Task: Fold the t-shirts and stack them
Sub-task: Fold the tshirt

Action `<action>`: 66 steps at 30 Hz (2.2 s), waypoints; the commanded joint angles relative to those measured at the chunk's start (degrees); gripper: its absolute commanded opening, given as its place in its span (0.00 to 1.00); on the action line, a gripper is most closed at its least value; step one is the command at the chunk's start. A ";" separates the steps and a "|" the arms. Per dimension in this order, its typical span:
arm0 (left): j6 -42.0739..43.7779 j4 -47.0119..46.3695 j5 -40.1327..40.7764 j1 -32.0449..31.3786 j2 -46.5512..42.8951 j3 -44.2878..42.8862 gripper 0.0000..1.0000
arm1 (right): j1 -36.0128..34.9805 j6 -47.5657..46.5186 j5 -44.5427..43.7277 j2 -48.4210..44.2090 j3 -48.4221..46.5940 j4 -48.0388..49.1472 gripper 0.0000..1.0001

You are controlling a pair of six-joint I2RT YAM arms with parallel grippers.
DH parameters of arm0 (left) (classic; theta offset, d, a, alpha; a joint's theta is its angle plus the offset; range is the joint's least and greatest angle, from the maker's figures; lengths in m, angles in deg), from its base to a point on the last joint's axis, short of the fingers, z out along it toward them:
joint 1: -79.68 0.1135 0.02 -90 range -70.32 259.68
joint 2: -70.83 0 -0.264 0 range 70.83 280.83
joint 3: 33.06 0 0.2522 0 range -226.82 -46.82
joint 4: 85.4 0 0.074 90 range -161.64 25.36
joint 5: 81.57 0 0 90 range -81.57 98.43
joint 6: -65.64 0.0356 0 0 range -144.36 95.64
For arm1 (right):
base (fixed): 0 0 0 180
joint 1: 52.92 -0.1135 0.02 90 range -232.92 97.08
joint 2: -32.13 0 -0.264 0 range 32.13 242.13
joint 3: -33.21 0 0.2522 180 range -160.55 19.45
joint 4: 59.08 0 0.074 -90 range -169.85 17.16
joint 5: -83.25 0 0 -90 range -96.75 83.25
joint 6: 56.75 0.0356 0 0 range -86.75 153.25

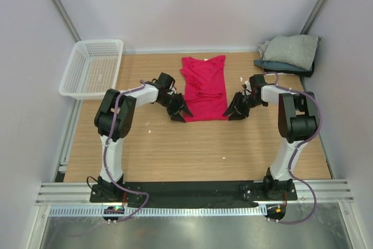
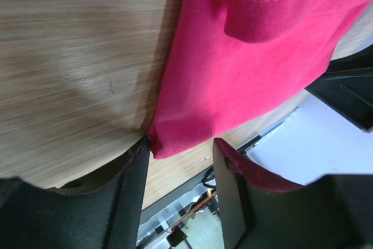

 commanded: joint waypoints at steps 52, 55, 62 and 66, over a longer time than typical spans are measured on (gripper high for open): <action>8.78 0.45 1.08 -1.34 -9.04 -12.90 0.00 | 3.18 1.46 1.01 -26.88 3.68 2.44 0.01; 8.61 0.27 1.70 -0.28 -6.30 -19.75 0.00 | 3.09 0.93 0.83 -22.12 -3.26 3.93 0.01; 9.48 -1.31 4.51 3.85 4.41 -34.24 0.00 | 3.09 0.32 -1.54 -3.23 -21.10 7.28 0.02; 13.51 -2.89 5.91 4.73 12.67 -39.89 0.55 | 3.09 -4.07 -3.91 8.98 -32.86 5.97 0.41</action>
